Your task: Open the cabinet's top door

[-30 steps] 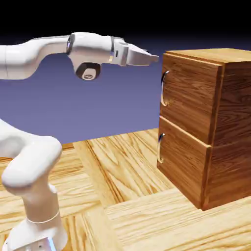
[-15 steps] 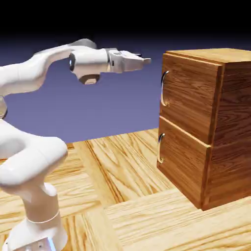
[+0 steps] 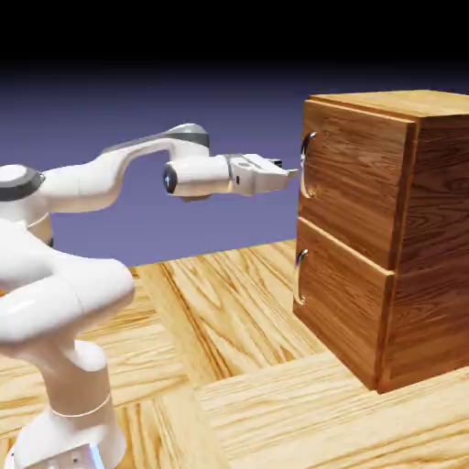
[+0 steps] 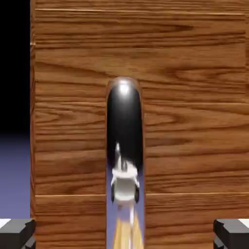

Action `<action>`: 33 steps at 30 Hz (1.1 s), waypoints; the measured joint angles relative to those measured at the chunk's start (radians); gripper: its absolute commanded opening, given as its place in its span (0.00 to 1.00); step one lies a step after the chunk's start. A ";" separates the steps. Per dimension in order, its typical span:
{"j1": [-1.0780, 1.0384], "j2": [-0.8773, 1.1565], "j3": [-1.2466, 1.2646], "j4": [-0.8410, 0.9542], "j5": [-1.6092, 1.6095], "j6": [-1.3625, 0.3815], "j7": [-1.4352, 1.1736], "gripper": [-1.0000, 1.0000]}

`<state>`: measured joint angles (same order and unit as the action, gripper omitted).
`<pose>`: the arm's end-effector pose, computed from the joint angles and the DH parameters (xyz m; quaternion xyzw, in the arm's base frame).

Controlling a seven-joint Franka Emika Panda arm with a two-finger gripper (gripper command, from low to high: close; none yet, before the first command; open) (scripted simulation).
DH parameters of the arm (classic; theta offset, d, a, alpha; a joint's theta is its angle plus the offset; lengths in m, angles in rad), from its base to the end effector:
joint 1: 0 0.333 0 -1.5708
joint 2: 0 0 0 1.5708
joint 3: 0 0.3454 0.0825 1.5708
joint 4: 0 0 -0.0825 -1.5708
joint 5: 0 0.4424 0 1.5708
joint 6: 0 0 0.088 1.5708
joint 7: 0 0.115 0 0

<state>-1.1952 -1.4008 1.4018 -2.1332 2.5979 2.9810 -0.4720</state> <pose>0.5099 0.2424 0.4736 -0.6455 0.2880 -0.6606 0.2528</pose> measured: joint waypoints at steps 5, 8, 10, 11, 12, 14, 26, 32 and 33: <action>-0.085 -0.002 0.014 0.071 0.007 -0.015 0.007 0.00; -0.012 -0.032 -0.024 -0.038 0.045 -0.123 -0.027 0.00; 0.036 -0.047 -0.047 -0.111 0.066 -0.195 -0.052 0.00; 0.060 -0.053 -0.058 -0.147 0.075 -0.231 -0.065 0.00; 0.084 -0.058 -0.070 -0.183 0.083 -0.268 -0.077 0.00; 0.131 -0.066 -0.093 -0.256 0.096 -0.342 -0.103 0.00; 0.363 -0.073 -0.295 -0.670 0.037 -0.841 -0.246 0.00; 0.380 -0.064 -0.441 -0.809 -0.077 -1.102 -0.304 0.00; 0.374 -0.061 -0.466 -0.827 -0.100 -1.145 -0.314 0.00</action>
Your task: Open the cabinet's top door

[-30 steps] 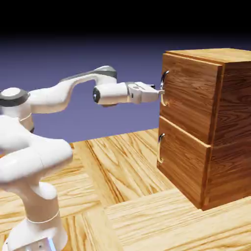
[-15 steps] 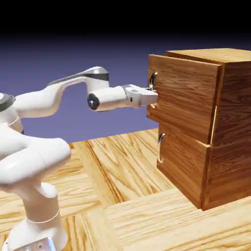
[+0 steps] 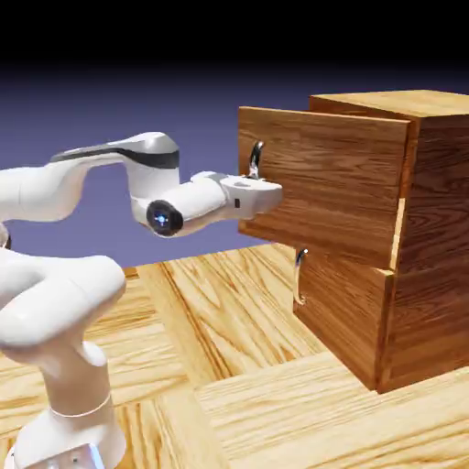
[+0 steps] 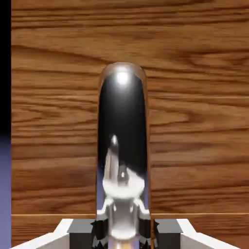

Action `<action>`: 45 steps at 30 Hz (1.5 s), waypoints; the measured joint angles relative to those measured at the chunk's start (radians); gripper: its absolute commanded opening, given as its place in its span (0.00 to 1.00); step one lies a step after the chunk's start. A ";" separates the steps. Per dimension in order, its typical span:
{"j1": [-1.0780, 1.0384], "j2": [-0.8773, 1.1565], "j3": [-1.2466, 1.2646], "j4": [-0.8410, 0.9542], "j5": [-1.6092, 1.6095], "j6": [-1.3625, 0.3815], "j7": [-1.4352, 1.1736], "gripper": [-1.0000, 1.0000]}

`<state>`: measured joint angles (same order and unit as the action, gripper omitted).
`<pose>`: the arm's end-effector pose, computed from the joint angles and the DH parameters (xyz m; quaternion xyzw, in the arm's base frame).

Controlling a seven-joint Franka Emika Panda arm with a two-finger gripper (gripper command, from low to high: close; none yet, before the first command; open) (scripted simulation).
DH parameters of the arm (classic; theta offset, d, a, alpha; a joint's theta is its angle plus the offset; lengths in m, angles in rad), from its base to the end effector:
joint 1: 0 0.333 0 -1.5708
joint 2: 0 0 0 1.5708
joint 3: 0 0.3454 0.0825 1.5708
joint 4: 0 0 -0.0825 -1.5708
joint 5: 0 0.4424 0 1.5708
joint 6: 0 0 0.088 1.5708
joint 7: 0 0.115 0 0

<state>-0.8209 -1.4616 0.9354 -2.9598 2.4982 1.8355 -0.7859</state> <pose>0.3497 0.0645 0.4685 -0.7050 0.0545 -0.5370 0.4600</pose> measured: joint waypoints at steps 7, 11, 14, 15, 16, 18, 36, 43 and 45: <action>-0.098 0.052 -0.181 -0.072 -0.185 -0.304 -0.080 0.00; -0.190 0.117 -0.277 -0.077 -0.312 -0.478 -0.145 0.00; -0.272 0.189 -0.341 -0.061 -0.421 -0.609 -0.209 0.00; -0.302 0.218 -0.360 -0.051 -0.462 -0.652 -0.234 0.00; -0.333 0.251 -0.378 -0.039 -0.505 -0.696 -0.262 0.00; -0.392 0.321 -0.407 -0.009 -0.592 -0.774 -0.322 0.00; -0.658 0.974 -0.434 0.423 -1.253 -1.039 -0.760 0.00; -0.674 1.228 -0.408 0.643 -1.447 -1.060 -0.823 0.00; -0.673 1.248 -0.406 0.662 -1.461 -1.061 -0.824 1.00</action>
